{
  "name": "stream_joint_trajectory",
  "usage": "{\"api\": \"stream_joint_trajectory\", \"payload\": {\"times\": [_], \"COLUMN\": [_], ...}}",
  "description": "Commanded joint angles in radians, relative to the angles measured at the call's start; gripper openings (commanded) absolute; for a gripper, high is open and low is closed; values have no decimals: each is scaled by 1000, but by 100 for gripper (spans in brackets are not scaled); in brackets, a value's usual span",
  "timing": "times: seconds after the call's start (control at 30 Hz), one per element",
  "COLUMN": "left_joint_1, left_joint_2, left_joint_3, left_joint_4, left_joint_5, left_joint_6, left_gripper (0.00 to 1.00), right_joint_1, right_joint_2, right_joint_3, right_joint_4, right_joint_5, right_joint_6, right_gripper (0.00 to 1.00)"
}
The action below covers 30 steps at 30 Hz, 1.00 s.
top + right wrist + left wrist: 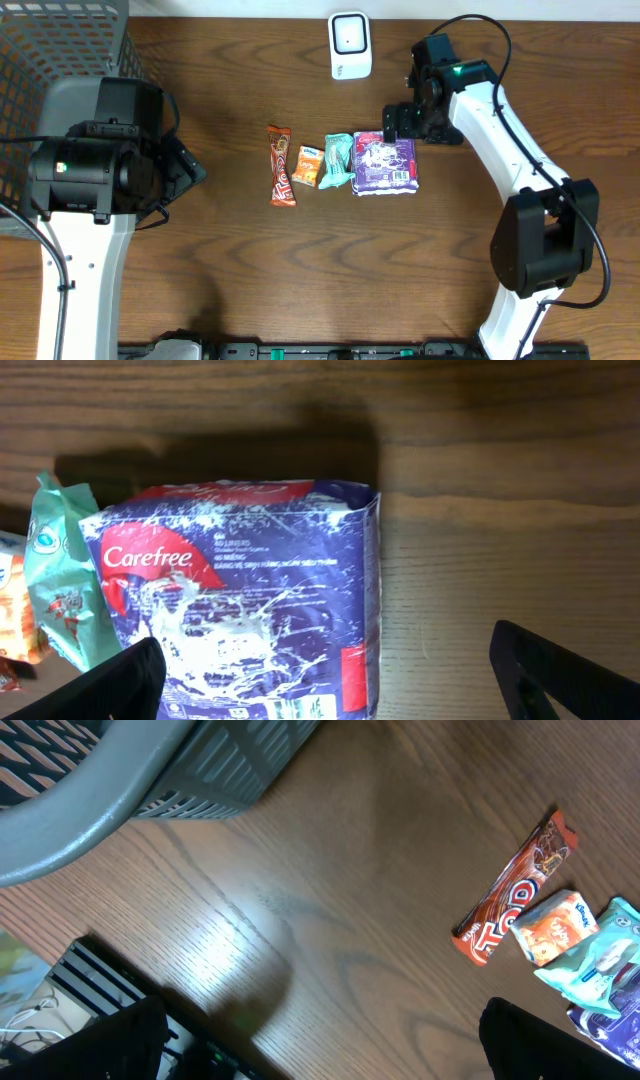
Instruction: Scan the item barcode
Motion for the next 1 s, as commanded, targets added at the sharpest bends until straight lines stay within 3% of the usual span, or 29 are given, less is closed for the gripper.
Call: {"api": "stream_joint_trajectory", "payload": {"times": [0.0,0.97], "left_joint_1": [5,5], "left_joint_2": [-12,-12], "left_joint_3": [-1,-1], "left_joint_4": [-6,-6], "left_joint_5": [-13,-13], "left_joint_6": [-9,-9], "left_gripper": [99,99], "right_joint_1": [-21,-84], "right_joint_2": [-13,-12], "right_joint_3": [-3,-10], "right_joint_4": [8,28], "right_joint_5": [-28,-68], "right_joint_6": [-8,-84], "right_gripper": [99,99]}}
